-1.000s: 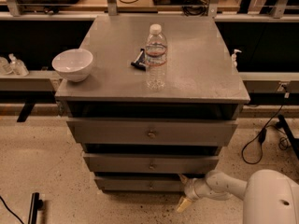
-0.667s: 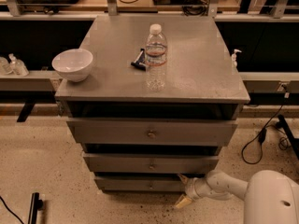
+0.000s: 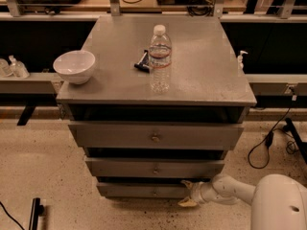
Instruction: Open bottom drawer
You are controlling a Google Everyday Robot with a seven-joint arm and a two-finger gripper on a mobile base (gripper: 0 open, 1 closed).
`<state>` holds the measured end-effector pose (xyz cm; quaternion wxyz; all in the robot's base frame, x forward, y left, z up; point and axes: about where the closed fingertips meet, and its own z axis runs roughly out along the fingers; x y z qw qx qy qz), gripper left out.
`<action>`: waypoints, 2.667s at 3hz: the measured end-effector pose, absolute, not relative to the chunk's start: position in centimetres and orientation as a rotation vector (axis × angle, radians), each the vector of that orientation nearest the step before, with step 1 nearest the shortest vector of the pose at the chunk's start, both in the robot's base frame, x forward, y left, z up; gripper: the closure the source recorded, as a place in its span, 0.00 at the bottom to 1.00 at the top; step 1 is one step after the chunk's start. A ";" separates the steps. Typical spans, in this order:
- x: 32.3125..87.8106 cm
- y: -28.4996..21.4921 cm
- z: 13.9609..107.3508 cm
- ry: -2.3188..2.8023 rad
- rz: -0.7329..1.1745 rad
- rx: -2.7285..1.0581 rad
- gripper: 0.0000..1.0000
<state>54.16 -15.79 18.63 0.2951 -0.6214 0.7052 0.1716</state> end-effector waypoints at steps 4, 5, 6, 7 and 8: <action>52.2 -15.2 20.2 1.825 0.488 -1.697 0.14; 52.1 -14.9 20.1 1.825 0.490 -1.700 0.00; 52.1 -14.6 20.2 1.828 0.484 -1.706 0.00; 51.7 -14.2 19.7 1.833 0.506 -1.727 0.18; 50.7 -14.0 19.3 1.840 0.540 -1.764 0.31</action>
Offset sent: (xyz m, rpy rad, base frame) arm -0.0627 0.0068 0.0635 0.0428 -0.0346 0.1684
